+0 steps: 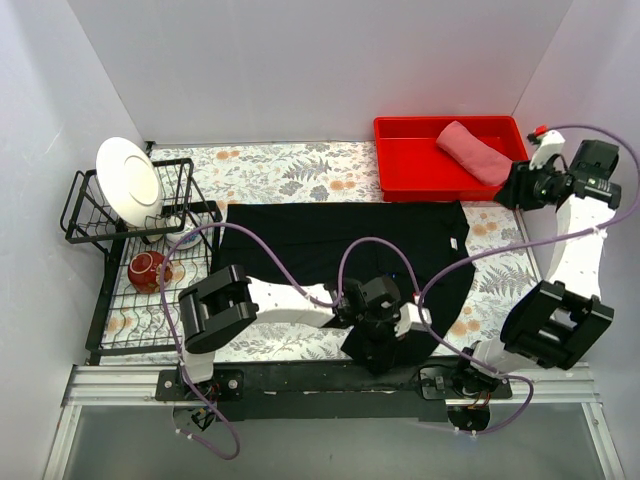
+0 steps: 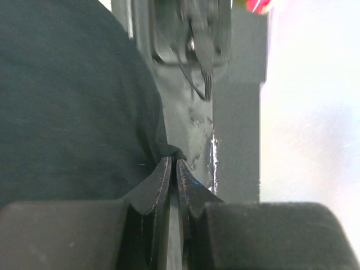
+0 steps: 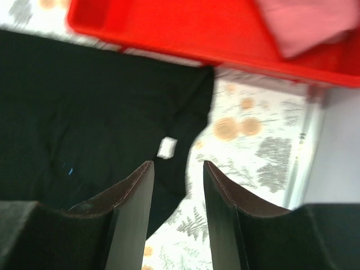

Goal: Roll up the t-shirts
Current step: Fold the T-shirt at the center of the board.

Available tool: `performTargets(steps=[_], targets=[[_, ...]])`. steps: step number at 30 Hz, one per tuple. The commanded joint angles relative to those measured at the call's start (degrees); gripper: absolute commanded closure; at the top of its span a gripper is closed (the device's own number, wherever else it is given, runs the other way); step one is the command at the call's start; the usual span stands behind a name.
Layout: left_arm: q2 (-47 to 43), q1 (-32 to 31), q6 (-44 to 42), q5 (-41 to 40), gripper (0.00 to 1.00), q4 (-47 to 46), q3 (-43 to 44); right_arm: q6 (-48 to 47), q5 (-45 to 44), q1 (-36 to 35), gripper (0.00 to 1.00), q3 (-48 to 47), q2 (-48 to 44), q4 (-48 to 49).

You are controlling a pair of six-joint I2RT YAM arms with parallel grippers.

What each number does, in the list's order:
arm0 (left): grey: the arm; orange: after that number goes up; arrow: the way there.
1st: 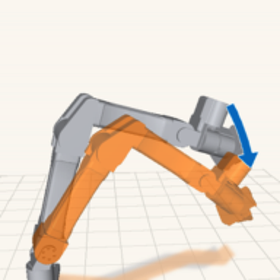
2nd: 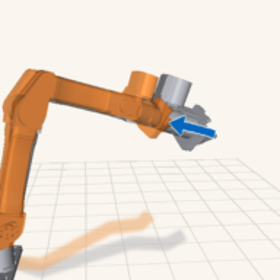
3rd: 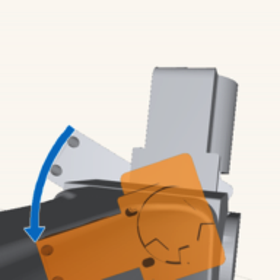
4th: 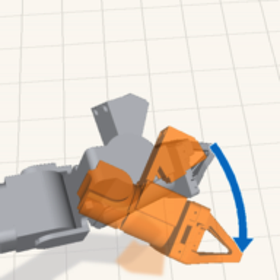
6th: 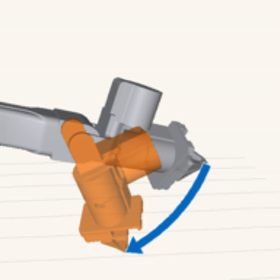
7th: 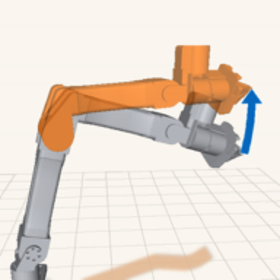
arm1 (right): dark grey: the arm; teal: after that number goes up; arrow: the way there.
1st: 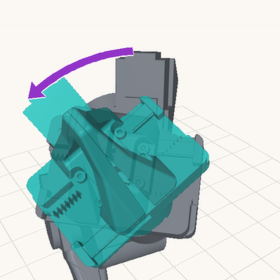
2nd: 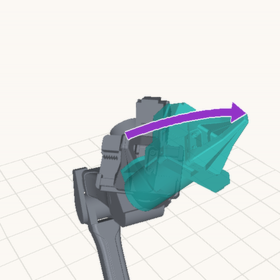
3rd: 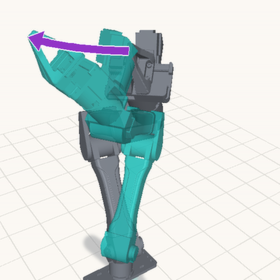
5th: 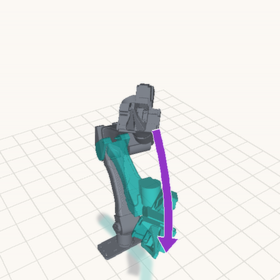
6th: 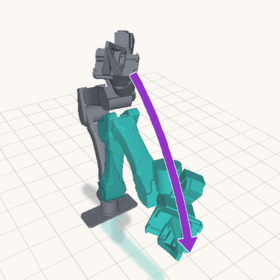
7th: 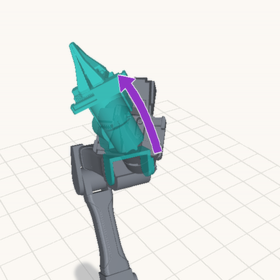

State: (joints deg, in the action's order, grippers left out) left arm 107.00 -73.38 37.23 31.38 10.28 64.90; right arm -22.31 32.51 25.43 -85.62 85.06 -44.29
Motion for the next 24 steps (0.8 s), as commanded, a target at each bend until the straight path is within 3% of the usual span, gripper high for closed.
performTargets(steps=[1, 8, 13, 24], targets=[[0.0, 5.5, 3.5, 8.9, 0.99, 0.4, 5.4, -13.1, 10.3, -3.0, 0.52, 7.8, -9.4, -5.5], [4.7, 14.7, 7.9, 22.3, 0.96, 1.4, 11.8, -35.9, 7.4, -11.6, 0.52, 28.9, -23.3, -15.6], [8.6, 15.9, 7.9, 25.6, 0.93, 3.2, 15.7, -40.4, 8.9, -17.6, 0.5, 38.4, -29.4, -15.6], [16.2, 20.6, 14.8, 34.1, 0.92, 1.2, 20.3, -42.3, 10.6, -34.5, 0.48, 44.8, -26.3, -10.4]])
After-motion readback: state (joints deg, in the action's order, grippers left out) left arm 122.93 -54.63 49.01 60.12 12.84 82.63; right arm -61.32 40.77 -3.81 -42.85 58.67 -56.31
